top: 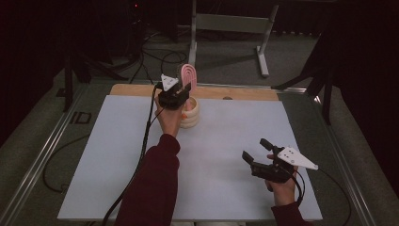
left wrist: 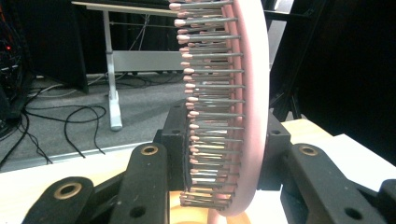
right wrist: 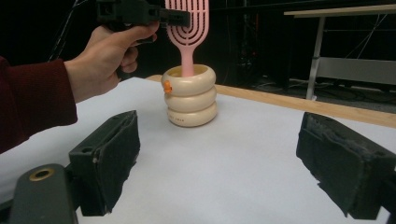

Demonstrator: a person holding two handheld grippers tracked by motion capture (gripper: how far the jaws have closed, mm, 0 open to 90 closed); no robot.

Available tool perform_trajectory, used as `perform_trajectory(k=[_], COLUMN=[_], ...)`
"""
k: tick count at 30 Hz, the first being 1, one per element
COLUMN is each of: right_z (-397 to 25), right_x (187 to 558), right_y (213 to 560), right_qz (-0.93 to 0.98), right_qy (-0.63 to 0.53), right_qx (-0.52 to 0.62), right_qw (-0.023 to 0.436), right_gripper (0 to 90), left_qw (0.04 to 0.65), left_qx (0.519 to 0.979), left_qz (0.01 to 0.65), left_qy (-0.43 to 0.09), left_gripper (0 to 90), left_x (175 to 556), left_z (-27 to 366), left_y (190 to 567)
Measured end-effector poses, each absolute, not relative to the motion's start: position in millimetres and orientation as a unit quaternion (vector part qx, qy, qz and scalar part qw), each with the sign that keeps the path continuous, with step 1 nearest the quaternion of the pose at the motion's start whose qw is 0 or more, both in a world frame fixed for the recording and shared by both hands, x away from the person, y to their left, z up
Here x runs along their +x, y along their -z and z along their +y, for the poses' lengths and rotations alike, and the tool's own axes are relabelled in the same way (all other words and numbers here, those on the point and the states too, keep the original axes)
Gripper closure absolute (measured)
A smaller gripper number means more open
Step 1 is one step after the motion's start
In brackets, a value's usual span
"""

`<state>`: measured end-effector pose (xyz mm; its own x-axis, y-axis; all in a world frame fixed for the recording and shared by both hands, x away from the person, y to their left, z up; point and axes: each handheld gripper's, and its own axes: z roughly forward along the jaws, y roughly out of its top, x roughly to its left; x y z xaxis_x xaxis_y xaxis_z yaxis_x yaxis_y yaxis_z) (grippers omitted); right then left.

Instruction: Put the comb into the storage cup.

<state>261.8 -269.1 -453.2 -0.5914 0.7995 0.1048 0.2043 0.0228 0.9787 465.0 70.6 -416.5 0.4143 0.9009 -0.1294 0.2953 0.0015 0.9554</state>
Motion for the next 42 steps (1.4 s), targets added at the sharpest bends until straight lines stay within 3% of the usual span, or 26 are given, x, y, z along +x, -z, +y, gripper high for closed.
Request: perform_trajectory(k=[42], right_z=[-269], right_x=[262], right_y=[453], right_qz=[0.668], right_qy=[-0.593], right_qx=[0.375], right_qw=[0.25], right_gripper=[13.5], left_qw=[0.525], left_qx=[0.652], left_qz=[0.466], left_qy=[-0.286], left_gripper=[64.3], left_x=[464], left_z=[64], left_y=[434])
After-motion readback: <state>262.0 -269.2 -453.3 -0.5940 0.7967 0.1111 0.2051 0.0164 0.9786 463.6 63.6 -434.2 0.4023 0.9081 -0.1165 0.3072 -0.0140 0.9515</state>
